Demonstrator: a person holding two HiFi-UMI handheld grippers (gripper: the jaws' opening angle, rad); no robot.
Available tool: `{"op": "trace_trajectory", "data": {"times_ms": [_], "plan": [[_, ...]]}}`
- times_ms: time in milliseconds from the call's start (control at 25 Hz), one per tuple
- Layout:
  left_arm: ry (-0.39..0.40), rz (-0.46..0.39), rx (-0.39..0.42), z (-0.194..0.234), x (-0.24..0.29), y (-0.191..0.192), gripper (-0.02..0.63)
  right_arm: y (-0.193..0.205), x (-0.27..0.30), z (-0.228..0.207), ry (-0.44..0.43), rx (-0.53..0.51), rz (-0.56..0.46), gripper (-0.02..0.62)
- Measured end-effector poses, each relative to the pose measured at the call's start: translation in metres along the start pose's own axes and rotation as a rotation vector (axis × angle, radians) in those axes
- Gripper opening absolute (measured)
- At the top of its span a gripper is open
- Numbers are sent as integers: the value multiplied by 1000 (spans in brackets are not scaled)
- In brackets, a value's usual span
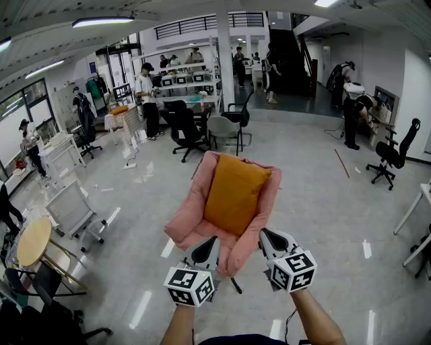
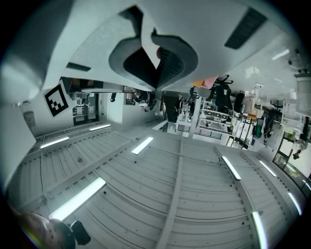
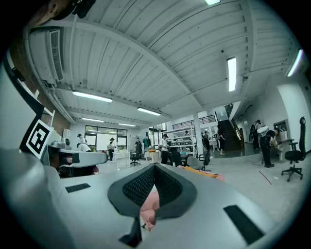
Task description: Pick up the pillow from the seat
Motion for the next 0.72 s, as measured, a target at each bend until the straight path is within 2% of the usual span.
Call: {"op": "trace_trajectory", "data": {"times_ms": [720], "plan": [[-19, 30, 0, -8, 6, 3, 0, 3, 1, -11, -27, 32, 14, 17]]}}
Point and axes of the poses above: the fingertips, and each gripper's own axes: x forward along the fingers, z to its left, y out of its underside, the point moved 10 cm from there along -x, backward along the fingers, and after that the axes turned 15 degrees about y, right-handed, at the moved point
